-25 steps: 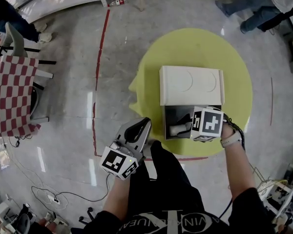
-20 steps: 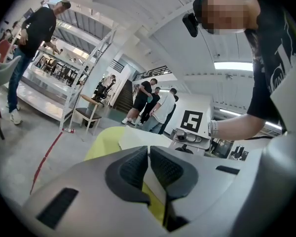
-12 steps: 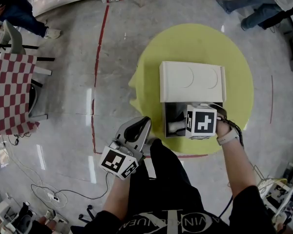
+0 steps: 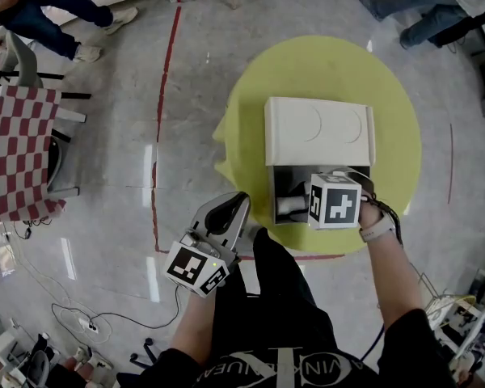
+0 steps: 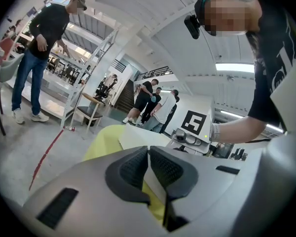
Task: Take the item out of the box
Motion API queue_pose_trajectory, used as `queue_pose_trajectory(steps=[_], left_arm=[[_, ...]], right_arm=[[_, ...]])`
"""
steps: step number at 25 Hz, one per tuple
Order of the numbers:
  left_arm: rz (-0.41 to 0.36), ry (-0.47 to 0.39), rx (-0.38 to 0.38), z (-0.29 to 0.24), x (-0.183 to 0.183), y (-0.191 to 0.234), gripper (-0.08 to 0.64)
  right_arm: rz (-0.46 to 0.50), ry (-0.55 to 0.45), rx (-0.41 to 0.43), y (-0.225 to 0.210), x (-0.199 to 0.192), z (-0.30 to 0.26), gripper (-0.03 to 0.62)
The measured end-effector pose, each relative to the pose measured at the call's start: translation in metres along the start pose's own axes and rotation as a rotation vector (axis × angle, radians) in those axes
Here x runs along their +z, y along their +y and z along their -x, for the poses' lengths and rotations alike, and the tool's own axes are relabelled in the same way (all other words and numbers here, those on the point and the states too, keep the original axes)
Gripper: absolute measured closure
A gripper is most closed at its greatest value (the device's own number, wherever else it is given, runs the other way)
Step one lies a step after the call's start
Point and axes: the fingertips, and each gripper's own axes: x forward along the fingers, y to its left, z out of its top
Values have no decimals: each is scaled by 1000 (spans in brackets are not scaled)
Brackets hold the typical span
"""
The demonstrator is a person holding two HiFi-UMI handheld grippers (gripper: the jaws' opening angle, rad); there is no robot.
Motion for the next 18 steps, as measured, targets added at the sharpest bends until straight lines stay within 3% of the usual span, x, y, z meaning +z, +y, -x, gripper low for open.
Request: queue_pose_trajectory(steps=[5,18], left_arm=[[-5,3,-11,0,3,-4,538],[-49,28,-84,-16,16,-25,538]], right_arm=[[-25,-37,-59,1,-2,6,437],[-182,-257,-223,7,-12,43,437]])
